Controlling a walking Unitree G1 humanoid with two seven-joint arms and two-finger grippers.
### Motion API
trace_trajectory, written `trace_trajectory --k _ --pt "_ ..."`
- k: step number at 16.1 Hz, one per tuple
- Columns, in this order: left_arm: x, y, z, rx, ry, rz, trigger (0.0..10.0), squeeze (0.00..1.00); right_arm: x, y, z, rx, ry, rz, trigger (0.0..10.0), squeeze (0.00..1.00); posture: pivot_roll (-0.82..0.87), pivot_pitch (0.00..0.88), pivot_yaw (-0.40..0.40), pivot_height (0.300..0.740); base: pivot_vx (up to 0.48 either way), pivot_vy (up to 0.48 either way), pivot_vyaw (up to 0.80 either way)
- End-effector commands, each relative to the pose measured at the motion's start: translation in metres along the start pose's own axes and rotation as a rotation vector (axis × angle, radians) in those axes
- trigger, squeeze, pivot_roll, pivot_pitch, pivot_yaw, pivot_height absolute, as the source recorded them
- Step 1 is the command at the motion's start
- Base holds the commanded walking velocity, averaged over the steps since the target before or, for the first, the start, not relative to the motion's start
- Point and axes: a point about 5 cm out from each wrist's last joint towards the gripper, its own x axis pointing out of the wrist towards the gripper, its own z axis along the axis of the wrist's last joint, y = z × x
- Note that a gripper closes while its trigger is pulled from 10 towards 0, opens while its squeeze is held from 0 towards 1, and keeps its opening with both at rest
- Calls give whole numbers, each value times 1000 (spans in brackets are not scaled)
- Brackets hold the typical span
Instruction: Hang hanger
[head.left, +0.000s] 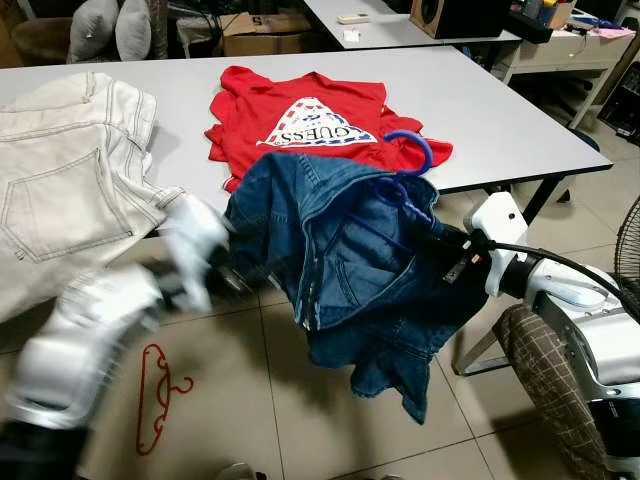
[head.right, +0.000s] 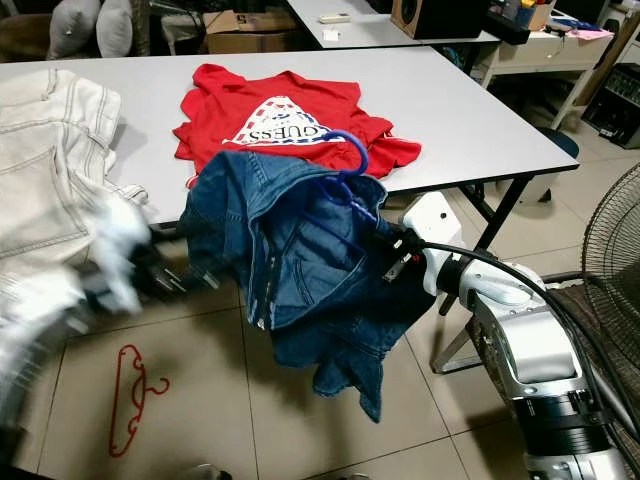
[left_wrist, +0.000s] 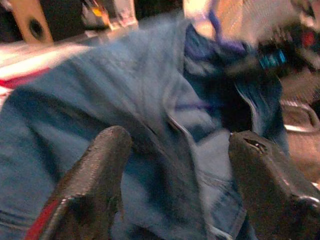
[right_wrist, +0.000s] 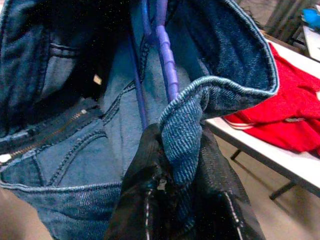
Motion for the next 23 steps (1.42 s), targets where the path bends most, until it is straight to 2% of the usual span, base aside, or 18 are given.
trace_trajectory --k 1,2,4,5,6,7,9,10,11,12,14,15,16,17,19,21,23 --pt "-5 8 8 -6 -25 -1 10000 1000 -2 0 7 -42 -26 42 10000 0 37 25 -45 740 0 0 0" --pt "-8 22 21 26 -52 8 10000 1000 -3 9 8 -65 -37 164 10000 0 42 25 -48 740 0 0 0" --pt "-2 29 34 66 -83 -23 10000 1000 -5 20 7 -76 -33 298 10000 0 44 25 -52 740 0 0 0" --pt "2 30 41 82 -97 -49 10000 757 -6 24 5 -84 -18 347 10000 0 44 24 -53 740 0 0 0" --pt "6 29 46 81 -109 -99 10000 0 -7 26 4 -94 -14 383 10000 0 46 24 -54 740 0 0 0" --pt "10 26 48 72 -86 -192 10000 0 -8 28 5 -101 -18 421 10000 0 45 24 -52 740 0 0 0" --pt "13 17 37 39 41 -364 10000 0 -9 30 7 -111 -28 465 10000 0 44 25 -47 740 0 0 0" --pt "15 15 31 21 85 -394 10000 373 -9 30 8 -115 -27 476 10000 0 43 25 -46 740 0 0 0" --pt "16 14 23 -19 143 -439 10000 1000 -10 31 8 -123 -24 497 10000 0 43 26 -41 740 0 0 0" --pt "17 17 15 -37 197 -453 10000 1000 -11 31 8 -143 -8 516 10000 0 40 27 -36 740 0 0 0" --pt "23 19 10 -78 210 -436 10000 1000 -13 30 7 -168 13 517 10000 0 41 27 -34 740 0 0 0" --pt "24 17 10 -81 208 -445 10000 933 -13 29 7 -173 16 513 10000 0 38 27 -28 740 0 0 0" --pt "27 14 10 -70 209 -453 10000 0 -13 28 8 -179 14 506 10000 0 39 26 -25 740 0 0 0" --pt "29 13 9 -63 213 -453 10000 0 -13 27 8 -181 13 503 10000 0 39 25 -25 740 0 0 0" --pt "34 11 -1 -28 260 -431 0 0 -13 27 10 -188 4 498 10000 0 39 24 -22 740 0 0 0" --pt "35 5 -7 -19 291 -465 0 0 -12 26 13 -200 -6 493 10000 0 39 25 -20 740 0 0 0" --pt "37 4 -8 -6 298 -458 0 0 -11 25 15 -206 -8 493 10000 0 41 24 -20 740 0 0 0"
